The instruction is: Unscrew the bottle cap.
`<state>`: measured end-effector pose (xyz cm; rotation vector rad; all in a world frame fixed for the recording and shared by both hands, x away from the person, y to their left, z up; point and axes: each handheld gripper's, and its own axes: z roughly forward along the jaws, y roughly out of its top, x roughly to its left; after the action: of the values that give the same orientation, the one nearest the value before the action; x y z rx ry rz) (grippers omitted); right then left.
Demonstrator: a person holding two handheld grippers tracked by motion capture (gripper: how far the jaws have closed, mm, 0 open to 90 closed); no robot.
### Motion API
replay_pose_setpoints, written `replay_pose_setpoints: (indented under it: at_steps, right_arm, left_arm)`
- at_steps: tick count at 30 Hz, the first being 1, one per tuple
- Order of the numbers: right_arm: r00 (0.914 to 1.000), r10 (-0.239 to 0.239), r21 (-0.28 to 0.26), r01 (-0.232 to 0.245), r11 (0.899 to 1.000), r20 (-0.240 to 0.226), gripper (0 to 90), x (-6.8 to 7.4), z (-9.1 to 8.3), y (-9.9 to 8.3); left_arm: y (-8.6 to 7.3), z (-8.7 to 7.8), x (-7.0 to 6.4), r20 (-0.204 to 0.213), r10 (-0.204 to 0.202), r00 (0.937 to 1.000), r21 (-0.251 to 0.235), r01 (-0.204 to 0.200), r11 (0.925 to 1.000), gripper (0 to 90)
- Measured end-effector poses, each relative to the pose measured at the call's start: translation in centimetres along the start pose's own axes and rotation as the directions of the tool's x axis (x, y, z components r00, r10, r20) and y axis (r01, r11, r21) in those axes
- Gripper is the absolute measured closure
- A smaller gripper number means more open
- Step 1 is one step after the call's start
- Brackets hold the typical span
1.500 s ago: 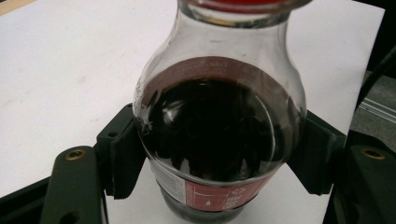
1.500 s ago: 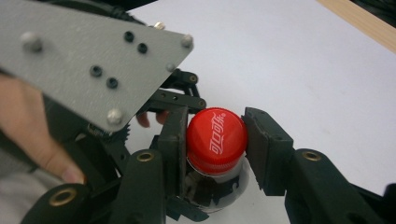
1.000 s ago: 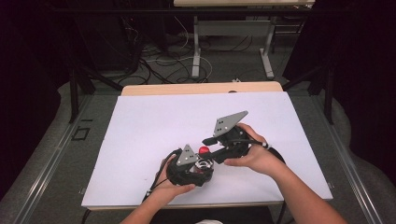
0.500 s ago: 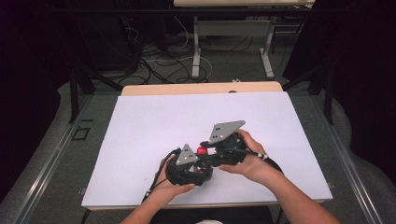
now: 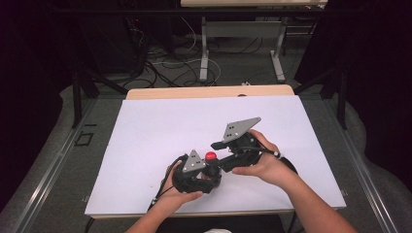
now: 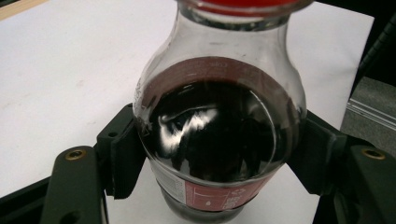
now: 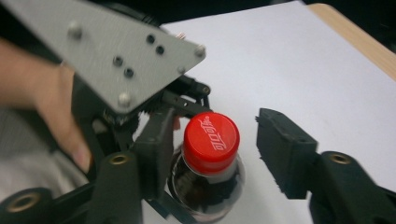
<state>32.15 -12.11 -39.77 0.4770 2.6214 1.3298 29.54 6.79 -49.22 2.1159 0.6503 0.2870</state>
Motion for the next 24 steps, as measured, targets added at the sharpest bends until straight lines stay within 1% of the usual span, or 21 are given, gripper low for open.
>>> replay_pose_setpoints:
  at_steps: [1, 2, 4, 6, 7, 8, 9, 10, 12, 13, 14, 15, 16, 17, 18, 19, 20, 21, 22, 23, 24]
  right_arm:
    - [0.9989, 0.037, -0.002, -0.037, 0.999, 0.029, 45.4, 0.5, 0.0, 0.0]
    - [0.9968, 0.059, -0.001, -0.059, 0.998, 0.054, 46.8, 0.9, 0.0, -0.1]
    - [0.9909, 0.084, -0.011, -0.083, 0.996, 0.106, 48.7, 1.7, 0.2, -0.1]
    - [0.9862, 0.088, 0.002, -0.089, 0.996, 0.14, 51.9, 2.2, 0.6, -0.2]
    - [0.9862, 0.088, 0.002, -0.089, 0.996, 0.14, 51.9, 2.2, 0.6, -0.2]
    - [0.9823, 0.097, 0.019, -0.102, 0.995, 0.16, 54.4, 2.4, 0.9, -0.3]
    - [0.9803, 0.106, 0.012, -0.11, 0.994, 0.167, 58.1, 2.6, 1.0, -0.3]
    - [0.9811, 0.081, 0.021, -0.086, 0.996, 0.176, 59.0, 2.5, 1.0, -0.3]
    - [0.9876, 0.073, 0.035, -0.079, 0.996, 0.139, 59.4, 2.1, 0.9, -0.2]
    - [0.9876, 0.073, 0.035, -0.079, 0.996, 0.139, 59.4, 2.1, 0.9, -0.2]
    - [0.9961, 0.052, 0.046, -0.056, 0.997, 0.072, 60.7, 1.3, 0.8, 0.0]
    - [0.9989, 0.032, 0.062, -0.035, 0.997, 0.035, 60.7, 0.9, 0.6, 0.0]
    - [0.9998, 0.01, 0.064, -0.009, 0.998, -0.015, 60.8, 0.3, 0.5, 0.1]
    - [0.9988, 0.011, 0.056, -0.008, 0.998, -0.047, 60.9, -0.3, 0.5, 0.1]
    - [0.996, -0.005, 0.063, 0.011, 0.998, -0.089, 60.9, -0.8, 0.4, 0.2]
    - [0.9893, -0.067, 0.052, 0.074, 0.996, -0.13, 60.9, -1.2, 0.3, 0.3]
    - [0.9819, -0.091, 0.045, 0.1, 0.994, -0.166, 60.8, -1.4, 0.2, 0.4]
    - [0.9725, -0.124, 0.045, 0.135, 0.99, -0.197, 60.8, -1.6, 0.1, 0.5]
    - [0.9593, -0.175, 0.032, 0.186, 0.982, -0.222, 60.6, -1.9, 0.1, 0.6]
    - [0.9492, -0.199, 0.023, 0.211, 0.977, -0.244, 60.5, -2.1, 0.0, 0.7]
    - [0.9511, -0.188, 0.025, 0.2, 0.98, -0.245, 60.4, -2.2, -0.1, 0.7]
  left_arm:
    - [0.0, 0.0, 0.0, -0.007, 0.0, 1.0, -0.005, 0.0, 1.0, 30.0]
    - [0.0, 0.1, -0.1, -0.022, -0.013, 0.9997, -0.025, 0.013, 0.9996, 30.0]
    - [0.0, 0.1, 0.0, -0.021, -0.015, 0.9997, -0.022, 0.015, 0.9997, 29.9]
    - [0.0, 0.1, 0.0, -0.029, -0.013, 0.9995, -0.02, 0.012, 0.9997, 30.0]
    - [0.0, 0.1, -0.1, -0.032, -0.011, 0.9994, -0.019, 0.01, 0.9998, 30.0]
    - [0.0, 0.1, -0.1, -0.026, -0.012, 0.9996, -0.018, 0.012, 0.9998, 30.0]
    - [0.1, 0.0, -0.1, -0.017, -0.009, 0.9998, -0.006, 0.009, 0.9999, 30.0]
    - [0.1, 0.0, 0.0, -0.019, -0.006, 0.9998, -0.004, 0.006, 1.0, 30.0]
    - [0.0, 0.0, -0.1, -0.027, -0.011, 0.9996, -0.009, 0.011, 0.9999, 30.0]
    - [0.0, -0.1, 0.0, -0.026, 0.004, 0.9997, -0.001, -0.004, 1.0, 30.0]
    - [0.0, -0.1, -0.1, -0.025, 0.001, 0.9997, -0.006, -0.001, 1.0, 30.1]
    - [0.1, -0.3, 0.0, -0.012, 0.008, 0.9999, -0.006, -0.008, 0.9999, 30.1]
    - [0.1, -0.3, 0.0, -0.012, 0.008, 0.9999, -0.006, -0.008, 0.9999, 30.1]
    - [0.2, -0.3, -0.1, -0.001, 0.004, 1.0, -0.012, -0.004, 0.9999, 30.1]
    - [0.3, -0.5, -0.2, 0.004, 0.012, 0.9999, -0.014, -0.012, 0.9998, 30.1]
    - [0.3, -0.5, -0.2, 0.004, 0.012, 0.9999, -0.014, -0.012, 0.9998, 30.1]
    - [0.4, -0.7, -0.3, 0.006, 0.033, 0.9994, -0.015, -0.033, 0.9993, 30.0]
    - [0.4, -0.7, -0.3, 0.006, 0.033, 0.9994, -0.015, -0.033, 0.9993, 30.0]
    - [0.5, -0.8, -0.4, 0.009, 0.041, 0.9991, -0.024, -0.04, 0.9989, 30.1]
    - [0.5, -0.8, -0.4, 0.009, 0.041, 0.9991, -0.024, -0.04, 0.9989, 30.1]
    - [0.6, -0.9, -0.4, 0.014, 0.039, 0.9992, -0.024, -0.038, 0.999, 30.1]
